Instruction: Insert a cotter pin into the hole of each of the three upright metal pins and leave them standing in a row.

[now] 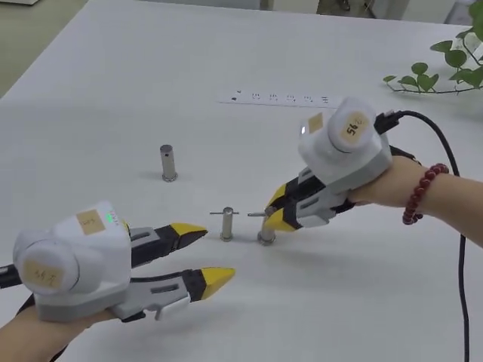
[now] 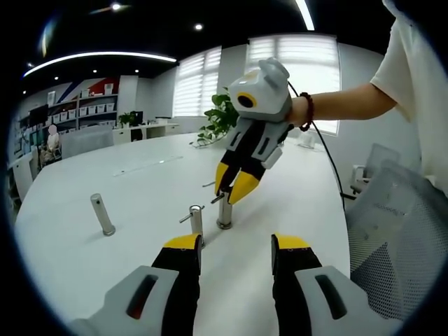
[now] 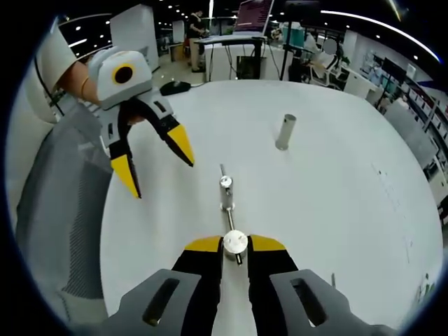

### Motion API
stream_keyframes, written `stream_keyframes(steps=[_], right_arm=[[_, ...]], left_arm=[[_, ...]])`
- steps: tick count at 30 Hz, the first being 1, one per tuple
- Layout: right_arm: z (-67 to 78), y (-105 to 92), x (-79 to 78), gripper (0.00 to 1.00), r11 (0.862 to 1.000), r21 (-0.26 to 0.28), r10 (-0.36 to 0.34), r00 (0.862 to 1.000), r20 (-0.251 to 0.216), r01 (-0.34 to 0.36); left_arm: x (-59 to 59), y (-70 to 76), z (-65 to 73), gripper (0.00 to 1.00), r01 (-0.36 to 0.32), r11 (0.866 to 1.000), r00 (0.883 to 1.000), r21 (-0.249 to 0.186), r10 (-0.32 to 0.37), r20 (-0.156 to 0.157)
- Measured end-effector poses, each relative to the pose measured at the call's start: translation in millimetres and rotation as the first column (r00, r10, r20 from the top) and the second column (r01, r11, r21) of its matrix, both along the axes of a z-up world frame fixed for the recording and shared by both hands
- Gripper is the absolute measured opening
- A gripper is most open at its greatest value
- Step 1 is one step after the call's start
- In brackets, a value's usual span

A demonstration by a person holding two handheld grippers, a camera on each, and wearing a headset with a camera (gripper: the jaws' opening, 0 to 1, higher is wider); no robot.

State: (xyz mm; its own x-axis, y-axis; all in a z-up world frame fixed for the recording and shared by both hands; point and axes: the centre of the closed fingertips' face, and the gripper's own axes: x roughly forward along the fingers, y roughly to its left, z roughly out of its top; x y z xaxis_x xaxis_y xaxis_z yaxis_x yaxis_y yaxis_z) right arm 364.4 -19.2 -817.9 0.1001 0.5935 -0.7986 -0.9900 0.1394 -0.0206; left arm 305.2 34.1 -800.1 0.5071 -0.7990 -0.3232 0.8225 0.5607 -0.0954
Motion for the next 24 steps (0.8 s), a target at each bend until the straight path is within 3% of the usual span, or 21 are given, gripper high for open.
stream_keyframes(steps=[24], right_arm=[[0.6,1.1,-2.1,0.14,1.0,0.015,0.012,1.0,-0.026,-0.012]], left_arm=[[-1.1,-1.9,-1.9,0.38,0.006,1.0,1.0,0.002,-0.006,-0.01]])
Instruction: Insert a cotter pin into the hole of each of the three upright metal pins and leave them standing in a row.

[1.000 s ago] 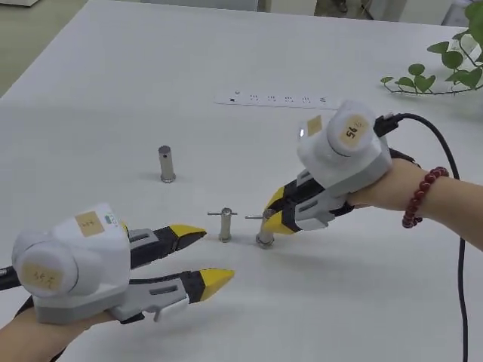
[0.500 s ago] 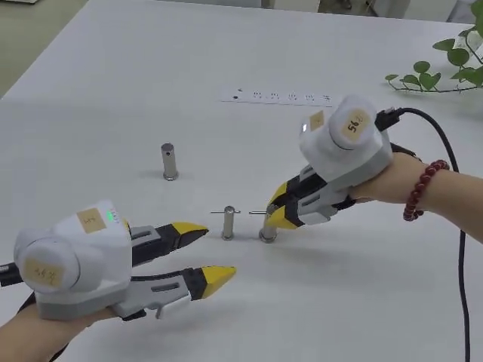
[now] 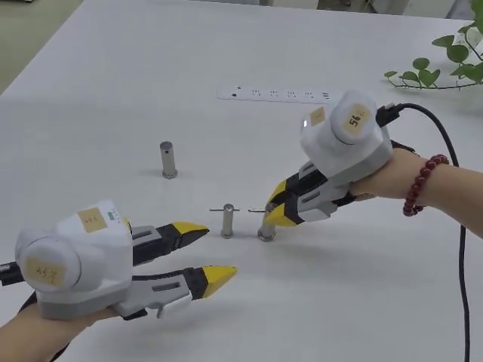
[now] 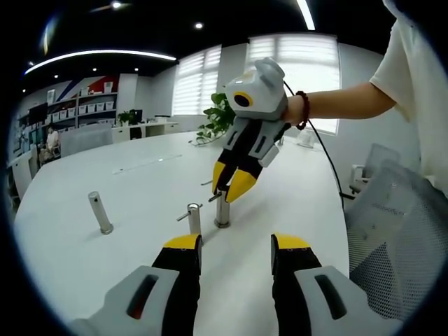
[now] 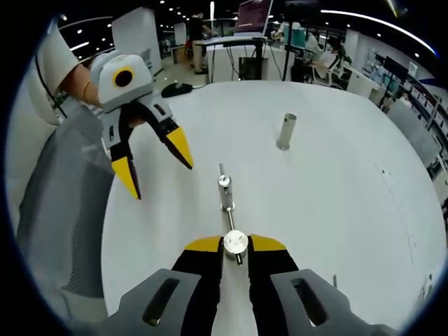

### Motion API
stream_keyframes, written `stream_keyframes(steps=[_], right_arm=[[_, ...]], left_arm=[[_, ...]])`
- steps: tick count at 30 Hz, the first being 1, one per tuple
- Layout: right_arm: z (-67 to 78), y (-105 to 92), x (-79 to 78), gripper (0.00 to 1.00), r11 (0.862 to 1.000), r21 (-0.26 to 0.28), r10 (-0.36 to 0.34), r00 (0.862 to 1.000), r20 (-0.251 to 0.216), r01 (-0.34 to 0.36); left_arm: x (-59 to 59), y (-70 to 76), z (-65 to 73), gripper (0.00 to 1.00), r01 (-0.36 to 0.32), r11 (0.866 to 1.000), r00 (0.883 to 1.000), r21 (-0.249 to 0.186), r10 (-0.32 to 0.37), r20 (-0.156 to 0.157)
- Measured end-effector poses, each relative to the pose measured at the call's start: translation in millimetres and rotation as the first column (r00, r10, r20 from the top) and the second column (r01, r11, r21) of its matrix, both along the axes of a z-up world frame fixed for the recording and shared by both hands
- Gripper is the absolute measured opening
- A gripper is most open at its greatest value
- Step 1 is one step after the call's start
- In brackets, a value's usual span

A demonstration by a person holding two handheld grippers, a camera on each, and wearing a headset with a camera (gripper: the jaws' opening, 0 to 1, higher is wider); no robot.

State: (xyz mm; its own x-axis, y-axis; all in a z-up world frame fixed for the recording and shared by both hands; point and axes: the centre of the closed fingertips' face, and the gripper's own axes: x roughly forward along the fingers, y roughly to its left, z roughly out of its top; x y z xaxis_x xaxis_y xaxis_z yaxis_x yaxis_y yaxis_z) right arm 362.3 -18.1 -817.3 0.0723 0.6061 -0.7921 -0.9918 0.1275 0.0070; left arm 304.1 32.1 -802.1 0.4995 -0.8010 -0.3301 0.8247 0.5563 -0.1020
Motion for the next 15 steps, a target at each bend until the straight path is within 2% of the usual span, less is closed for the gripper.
stream_keyframes(steps=[15], right_arm=[[-1.6,2.5,0.2,0.19,1.0,0.021,-0.016,0.999,-0.029,0.016]], left_arm=[[-1.0,0.4,1.5,0.39,0.006,1.0,1.0,0.003,-0.006,0.001]])
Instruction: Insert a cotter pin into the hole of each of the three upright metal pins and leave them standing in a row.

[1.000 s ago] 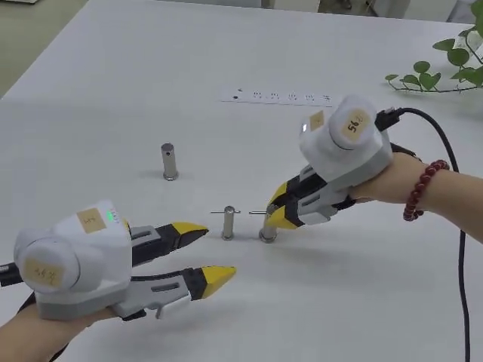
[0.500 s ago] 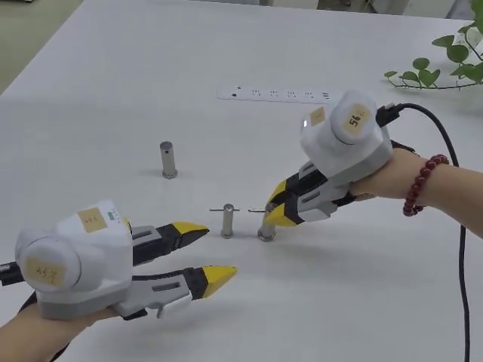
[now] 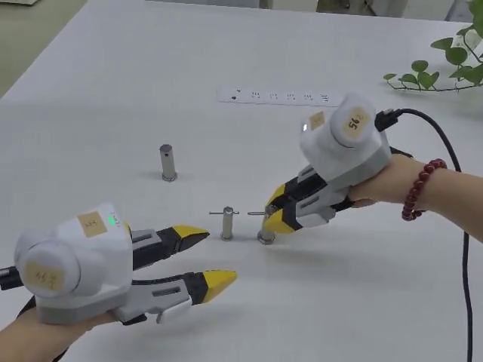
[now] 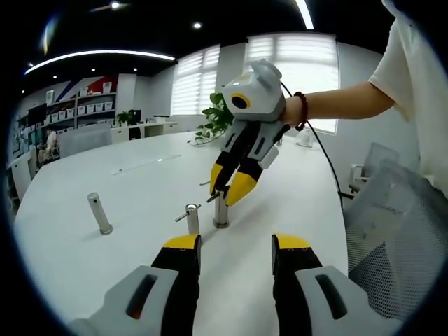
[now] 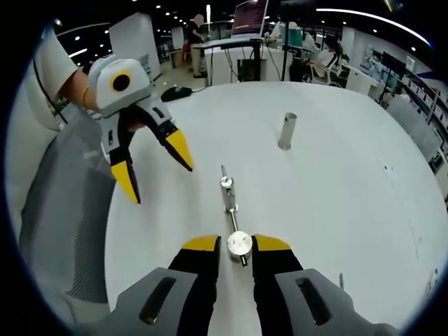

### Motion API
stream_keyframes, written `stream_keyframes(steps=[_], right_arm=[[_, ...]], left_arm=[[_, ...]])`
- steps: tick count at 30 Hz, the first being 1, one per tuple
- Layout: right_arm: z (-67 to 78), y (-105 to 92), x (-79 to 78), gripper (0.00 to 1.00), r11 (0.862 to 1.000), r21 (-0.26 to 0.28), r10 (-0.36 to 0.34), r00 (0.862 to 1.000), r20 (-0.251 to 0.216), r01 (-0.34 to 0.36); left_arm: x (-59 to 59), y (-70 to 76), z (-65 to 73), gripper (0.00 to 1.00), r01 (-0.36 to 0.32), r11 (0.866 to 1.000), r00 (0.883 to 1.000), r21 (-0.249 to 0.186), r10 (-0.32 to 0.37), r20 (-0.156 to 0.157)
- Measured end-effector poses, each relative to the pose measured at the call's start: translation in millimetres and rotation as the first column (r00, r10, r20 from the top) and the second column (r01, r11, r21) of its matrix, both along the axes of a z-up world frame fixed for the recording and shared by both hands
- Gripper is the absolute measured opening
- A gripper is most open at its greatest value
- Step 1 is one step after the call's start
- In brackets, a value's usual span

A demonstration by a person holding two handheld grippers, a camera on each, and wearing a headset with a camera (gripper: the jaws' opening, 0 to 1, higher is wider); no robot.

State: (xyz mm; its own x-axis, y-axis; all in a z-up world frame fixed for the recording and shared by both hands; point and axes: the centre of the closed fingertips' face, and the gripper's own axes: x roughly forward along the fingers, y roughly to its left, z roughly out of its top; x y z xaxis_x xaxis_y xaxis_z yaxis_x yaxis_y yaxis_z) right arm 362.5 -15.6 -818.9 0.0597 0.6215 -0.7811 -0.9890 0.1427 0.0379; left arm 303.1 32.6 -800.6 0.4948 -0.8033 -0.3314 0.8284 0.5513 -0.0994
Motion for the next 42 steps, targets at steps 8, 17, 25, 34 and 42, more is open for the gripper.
stream_keyframes(steps=[8,17,25,34,42], right_arm=[[8.6,5.5,-0.2,0.26,0.998,0.049,-0.046,0.998,-0.035,0.048],[21.1,15.2,1.8,0.3,0.993,0.092,-0.066,0.997,-0.031,0.069],[33.0,27.9,14.2,0.38,0.98,0.157,-0.115,0.993,-0.033,0.119],[41.4,50.6,36.8,0.45,0.959,0.231,-0.158,0.987,-0.037,0.162],[44.4,75.4,53.6,0.48,0.941,0.283,-0.188,0.982,-0.025,0.188]], left_arm=[[-1.8,0.5,0.4,0.42,0.002,1.0,1.0,0.001,-0.002,-0.002],[-2.0,4.9,1.7,0.47,-0.018,1.0,1.0,-0.006,0.018,-0.007],[-4.1,9.0,8.4,0.54,-0.042,0.997,0.999,-0.057,0.04,-0.032],[-7.6,11.2,15.2,0.69,-0.065,0.996,0.997,-0.068,0.062,-0.041],[-8.7,14.7,20.9,0.79,-0.08,0.994,0.996,-0.076,0.077,-0.033]])
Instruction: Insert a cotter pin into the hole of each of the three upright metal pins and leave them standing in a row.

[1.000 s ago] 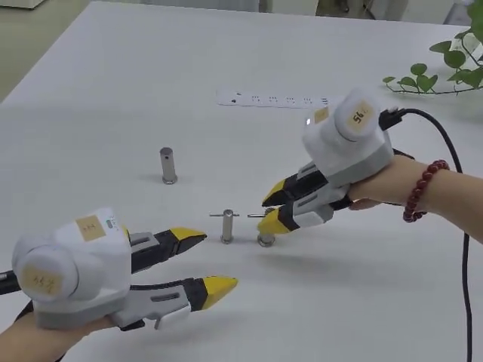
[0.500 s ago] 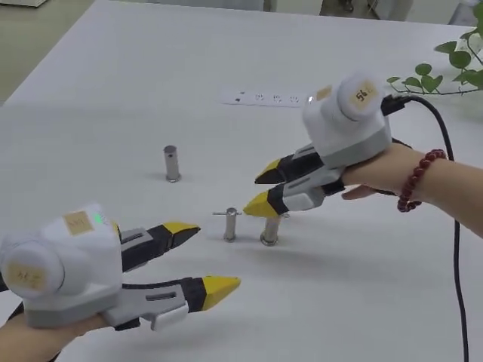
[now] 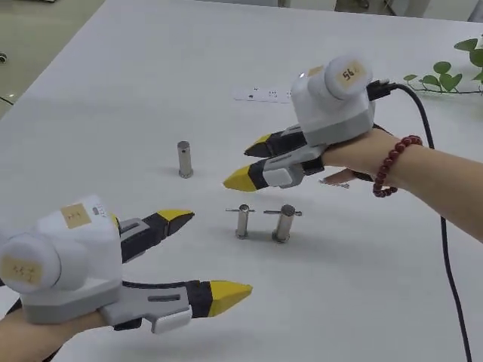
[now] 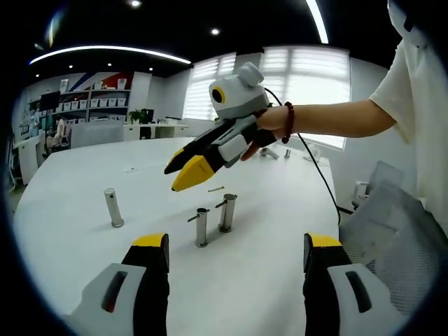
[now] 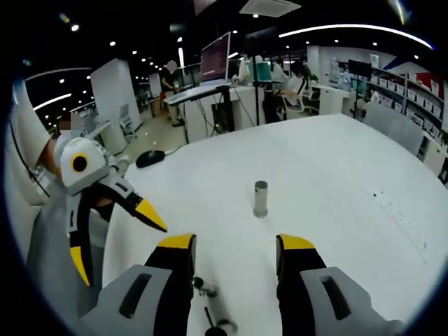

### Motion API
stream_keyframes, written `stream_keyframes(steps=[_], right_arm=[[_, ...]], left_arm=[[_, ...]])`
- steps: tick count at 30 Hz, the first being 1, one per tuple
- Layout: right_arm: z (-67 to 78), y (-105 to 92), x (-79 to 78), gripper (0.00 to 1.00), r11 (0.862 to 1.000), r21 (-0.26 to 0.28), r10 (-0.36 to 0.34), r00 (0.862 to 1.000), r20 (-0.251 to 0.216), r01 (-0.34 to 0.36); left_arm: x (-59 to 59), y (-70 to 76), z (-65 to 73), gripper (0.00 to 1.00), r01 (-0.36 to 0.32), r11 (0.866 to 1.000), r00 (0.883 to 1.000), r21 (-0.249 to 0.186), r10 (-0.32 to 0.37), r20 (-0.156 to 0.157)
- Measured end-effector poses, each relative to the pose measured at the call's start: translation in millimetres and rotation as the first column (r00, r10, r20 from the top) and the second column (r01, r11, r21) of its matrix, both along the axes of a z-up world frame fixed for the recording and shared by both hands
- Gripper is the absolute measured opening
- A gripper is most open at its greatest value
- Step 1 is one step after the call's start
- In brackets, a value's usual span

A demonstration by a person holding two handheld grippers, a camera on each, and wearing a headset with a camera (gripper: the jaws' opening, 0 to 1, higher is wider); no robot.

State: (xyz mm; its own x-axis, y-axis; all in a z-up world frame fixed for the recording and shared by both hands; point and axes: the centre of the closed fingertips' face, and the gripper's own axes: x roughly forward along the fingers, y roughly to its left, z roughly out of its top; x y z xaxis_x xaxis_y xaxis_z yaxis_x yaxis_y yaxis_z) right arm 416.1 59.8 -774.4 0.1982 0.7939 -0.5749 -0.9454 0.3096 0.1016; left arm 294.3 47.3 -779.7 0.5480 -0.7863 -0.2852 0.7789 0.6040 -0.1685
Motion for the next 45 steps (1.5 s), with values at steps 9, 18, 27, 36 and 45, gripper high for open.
stream_keyframes(steps=[9,18,27,36,45], right_arm=[[1.1,22.3,19.7,0.48,0.997,0.069,-0.035,0.999,0.019,0.034],[-4.3,43.6,31.2,0.45,0.993,0.117,-0.039,0.999,0.029,0.035],[-15.3,60.9,45.5,0.39,0.989,0.143,-0.028,0.999,0.042,0.022],[-28.8,70.8,56.5,0.32,0.988,0.15,-0.024,0.999,0.031,0.019],[-34.8,75.1,58.5,0.28,0.988,0.15,-0.025,0.999,0.022,0.022]], left_arm=[[-0.3,2.1,-0.1,0.9,-0.007,1.0,1.0,0.011,0.007,0.006],[2.4,8.9,0.0,0.94,-0.028,1.0,1.0,0.011,0.028,0.008],[4.0,11.6,-1.5,0.95,-0.034,0.999,0.999,0.003,0.034,0.003],[7.4,13.5,-3.5,0.94,-0.037,0.999,0.999,0.01,0.037,0.004],[7.6,16.8,-6.2,0.92,-0.044,0.999,0.999,0.012,0.044,-0.004]])
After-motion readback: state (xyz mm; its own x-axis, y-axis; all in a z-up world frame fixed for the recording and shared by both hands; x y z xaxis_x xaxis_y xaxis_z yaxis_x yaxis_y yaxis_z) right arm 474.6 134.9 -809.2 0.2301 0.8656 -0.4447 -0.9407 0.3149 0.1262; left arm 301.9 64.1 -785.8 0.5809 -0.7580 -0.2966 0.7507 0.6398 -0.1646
